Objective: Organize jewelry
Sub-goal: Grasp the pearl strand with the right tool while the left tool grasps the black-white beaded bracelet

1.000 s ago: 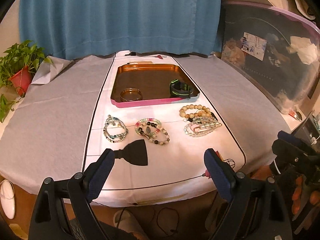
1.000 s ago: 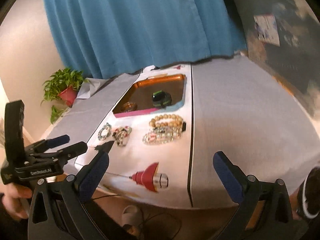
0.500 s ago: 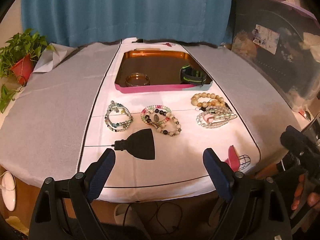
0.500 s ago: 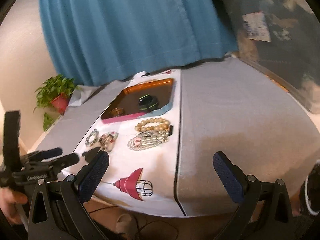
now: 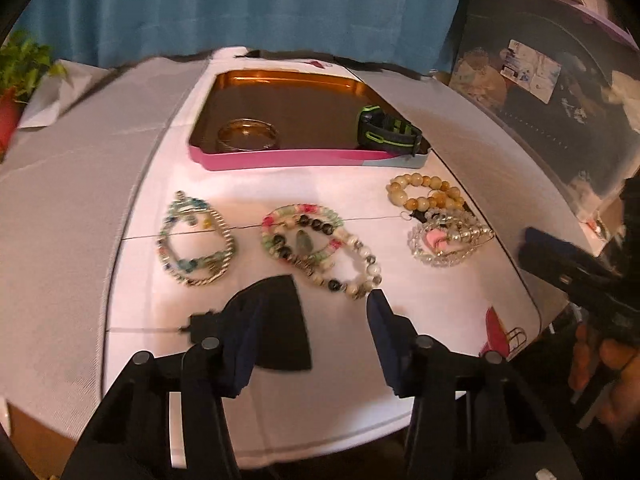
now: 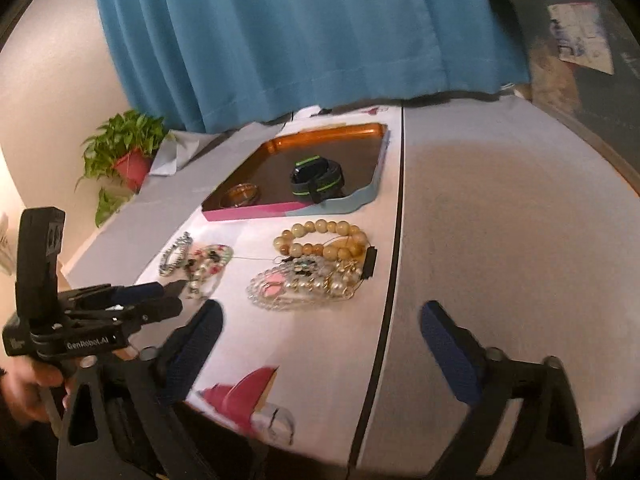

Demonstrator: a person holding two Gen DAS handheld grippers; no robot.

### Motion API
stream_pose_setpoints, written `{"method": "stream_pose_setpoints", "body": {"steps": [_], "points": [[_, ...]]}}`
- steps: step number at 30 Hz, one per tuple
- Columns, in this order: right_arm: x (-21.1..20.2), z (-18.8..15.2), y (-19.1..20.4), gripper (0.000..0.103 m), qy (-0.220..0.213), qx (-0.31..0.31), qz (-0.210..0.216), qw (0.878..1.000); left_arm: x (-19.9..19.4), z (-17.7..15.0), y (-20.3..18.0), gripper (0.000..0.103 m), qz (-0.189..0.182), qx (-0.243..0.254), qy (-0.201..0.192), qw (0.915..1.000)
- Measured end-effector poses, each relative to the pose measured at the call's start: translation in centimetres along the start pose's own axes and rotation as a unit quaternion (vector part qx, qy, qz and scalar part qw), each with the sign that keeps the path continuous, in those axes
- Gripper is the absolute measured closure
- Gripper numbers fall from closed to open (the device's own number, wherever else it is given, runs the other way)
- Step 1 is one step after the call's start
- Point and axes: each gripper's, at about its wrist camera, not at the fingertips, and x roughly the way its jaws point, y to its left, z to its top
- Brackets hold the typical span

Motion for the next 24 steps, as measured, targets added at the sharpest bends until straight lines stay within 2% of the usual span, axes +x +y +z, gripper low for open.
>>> {"method": "stream_pose_setpoints", "body": {"steps": [2, 4, 6, 8, 10, 12, 14, 15, 16, 17, 20, 24], "points": [[0.9, 0.2, -1.2, 0.036, 0.01, 0.024, 0.011, 1.0, 0.3, 0.5, 0.1, 0.057, -0.02, -0.004, -0.002, 0.9998], [1.4, 0.3, -1.8, 0.044, 0.011, 0.037, 0.015, 0.999, 0.2, 0.8, 0.2, 0.057, -0.042, -0.019, -0.002, 0.9989], [1.7, 0.5, -1.9, 0.047, 0.009, 0.034, 0.016, 0.999, -0.3, 1.1, -0.1, 0.057, -0.059, -0.026, -0.015, 0.9978], [2.0, 0.8, -1.8, 0.057, 0.009, 0.027, 0.023, 0.999, -0.3, 1.3, -0.7, 0.057, -0.06, -0.016, -0.016, 0.9979], [2.6, 0.8, -1.4, 0.061, 0.016, 0.015, 0.021, 1.0, 0.2, 1.5, -1.6, 0.057, -0.055, 0.008, -0.007, 0.9984], [3.1, 0.8, -1.0, 0.066, 0.02, 0.006, 0.02, 1.0, 1.0, 1.5, -2.4, 0.062, -0.011, 0.042, -0.013, 0.999], [3.3, 0.7, -0.5, 0.077, 0.022, -0.007, 0.009, 1.0, 1.3, 1.5, -2.4, 0.084, 0.012, 0.053, -0.012, 0.9985], [3.3, 0.7, -0.5, 0.077, 0.023, -0.006, 0.01, 1.0, 1.5, 1.5, -2.2, 0.091, 0.015, 0.05, -0.004, 0.9986], [3.3, 0.6, -0.5, 0.08, 0.025, -0.002, 0.017, 1.0, 1.5, 1.4, -1.7, 0.091, 0.009, 0.043, -0.001, 0.999], [3.2, 0.5, -0.6, 0.087, 0.027, 0.0, 0.026, 0.999, 1.3, 1.3, -1.3, 0.091, 0.003, 0.037, -0.001, 0.9993], [2.6, 0.3, -0.4, 0.091, 0.026, -0.007, 0.026, 0.999, 0.3, 0.4, -0.2, 0.092, 0.007, 0.021, -0.005, 0.9998], [0.9, -0.2, 0.0, 0.092, 0.012, -0.016, 0.036, 0.999, -0.9, -1.5, 1.8, 0.092, -0.033, -0.021, -0.014, 0.9991]]}}
